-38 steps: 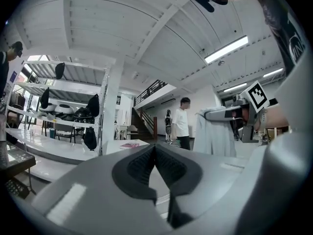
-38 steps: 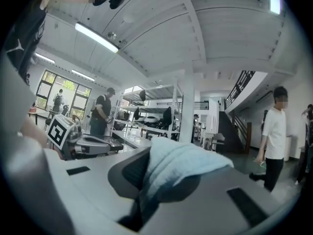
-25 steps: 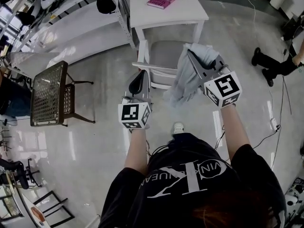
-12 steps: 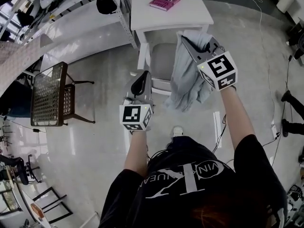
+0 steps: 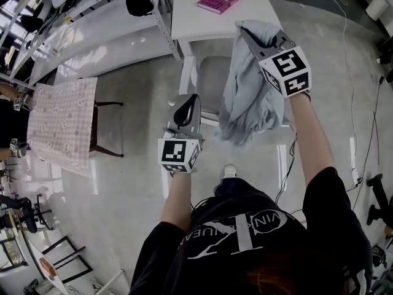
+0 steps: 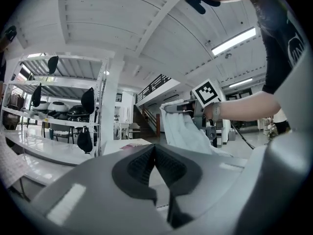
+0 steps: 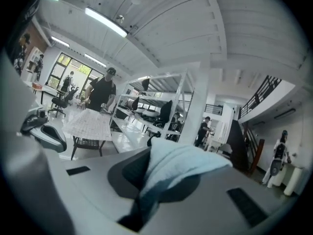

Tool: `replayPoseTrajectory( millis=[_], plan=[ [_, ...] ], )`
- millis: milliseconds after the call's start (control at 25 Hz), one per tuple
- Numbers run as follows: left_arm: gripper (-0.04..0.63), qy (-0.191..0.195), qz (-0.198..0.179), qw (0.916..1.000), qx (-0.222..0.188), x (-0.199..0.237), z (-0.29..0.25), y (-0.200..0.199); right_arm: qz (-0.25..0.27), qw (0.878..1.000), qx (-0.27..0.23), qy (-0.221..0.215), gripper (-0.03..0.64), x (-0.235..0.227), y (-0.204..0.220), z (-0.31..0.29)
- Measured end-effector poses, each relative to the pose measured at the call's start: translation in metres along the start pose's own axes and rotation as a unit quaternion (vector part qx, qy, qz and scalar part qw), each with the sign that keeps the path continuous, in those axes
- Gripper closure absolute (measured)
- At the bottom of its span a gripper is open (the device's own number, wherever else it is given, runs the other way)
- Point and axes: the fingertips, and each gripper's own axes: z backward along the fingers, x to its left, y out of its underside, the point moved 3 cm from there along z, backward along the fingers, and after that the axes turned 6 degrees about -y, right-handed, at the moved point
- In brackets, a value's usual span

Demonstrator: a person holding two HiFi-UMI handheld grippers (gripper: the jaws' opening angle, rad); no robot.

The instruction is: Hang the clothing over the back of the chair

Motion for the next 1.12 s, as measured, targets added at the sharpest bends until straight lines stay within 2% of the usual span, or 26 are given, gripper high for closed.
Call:
replayPoseTrajectory(
  millis=[160, 440, 680, 880, 1120],
  plan=[
    [0.584, 0.002, 0.0, 0.9999, 0.013, 0.0, -0.007, 0.008, -0.033, 0.998, 0.048, -0.028, 0.586, 0.016, 0.047, -0.01],
    [0.584, 0.006, 0.0, 0.9997, 0.025, -0.004, -0.021, 0.017, -0.05, 0.986, 0.127, -0.092, 0.586, 0.046, 0.11, -0.017],
    [0.584, 0.001, 0.0, 0.9995, 0.031, 0.0, -0.027, 0.019, -0.05, 0.97, 0.19, -0.145, 0.586, 0.072, 0.143, -0.017],
    [0.584, -0.002, 0.005, 0.9991, 0.041, -0.001, -0.028, 0.028, -0.048, 0.959, 0.221, -0.172, 0.586, 0.09, 0.159, -0.015],
    [0.584, 0.003, 0.005, 0.999, 0.045, -0.005, -0.028, 0.032, -0.06, 0.936, 0.27, -0.217, 0.586, 0.108, 0.179, -0.007]
  ],
)
